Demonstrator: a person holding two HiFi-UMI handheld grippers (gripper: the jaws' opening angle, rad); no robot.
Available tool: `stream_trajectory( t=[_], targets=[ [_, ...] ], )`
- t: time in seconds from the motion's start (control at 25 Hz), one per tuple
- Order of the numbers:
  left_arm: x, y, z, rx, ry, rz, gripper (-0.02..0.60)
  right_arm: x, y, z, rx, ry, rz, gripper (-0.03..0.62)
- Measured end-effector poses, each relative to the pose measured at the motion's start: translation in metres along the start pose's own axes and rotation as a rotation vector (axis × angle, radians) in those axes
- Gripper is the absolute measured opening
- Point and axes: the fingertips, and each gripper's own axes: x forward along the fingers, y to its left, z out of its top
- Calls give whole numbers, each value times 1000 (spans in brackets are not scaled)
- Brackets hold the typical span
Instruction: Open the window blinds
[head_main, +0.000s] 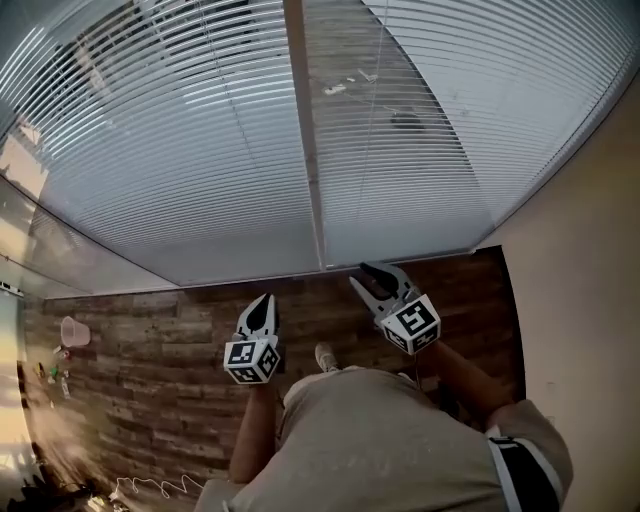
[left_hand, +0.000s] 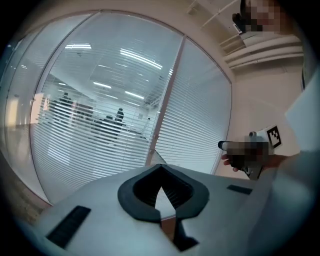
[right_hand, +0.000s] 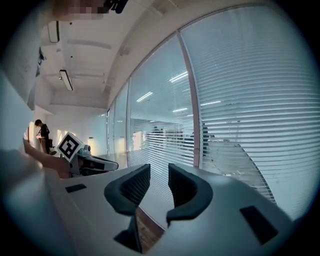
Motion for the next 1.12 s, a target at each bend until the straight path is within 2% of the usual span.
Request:
stream_trajectory(
  t=[0.2, 0.32, 0.48, 0.64, 0.84, 1.12],
  targets=[
    [-10, -41, -16, -16, 56, 38, 14, -58, -8, 6, 17, -15, -34, 106],
    [-22, -85, -23, -33, 69, 5, 14, -101, -8, 2, 32, -15, -47, 106],
    [-61, -157, -73, -68, 21, -84, 14, -169, 24, -55, 16, 3, -18, 106],
    [-96, -205, -107, -45, 26, -94, 14, -218, 54, -76, -3, 1, 21, 106],
    [-144, -244, -140, -56, 40, -91, 14, -267, 75, -86, 2, -7, 51, 106],
    [-192, -267, -175, -56, 32, -44, 13, -307, 90, -118, 15, 1, 69, 106]
  ],
)
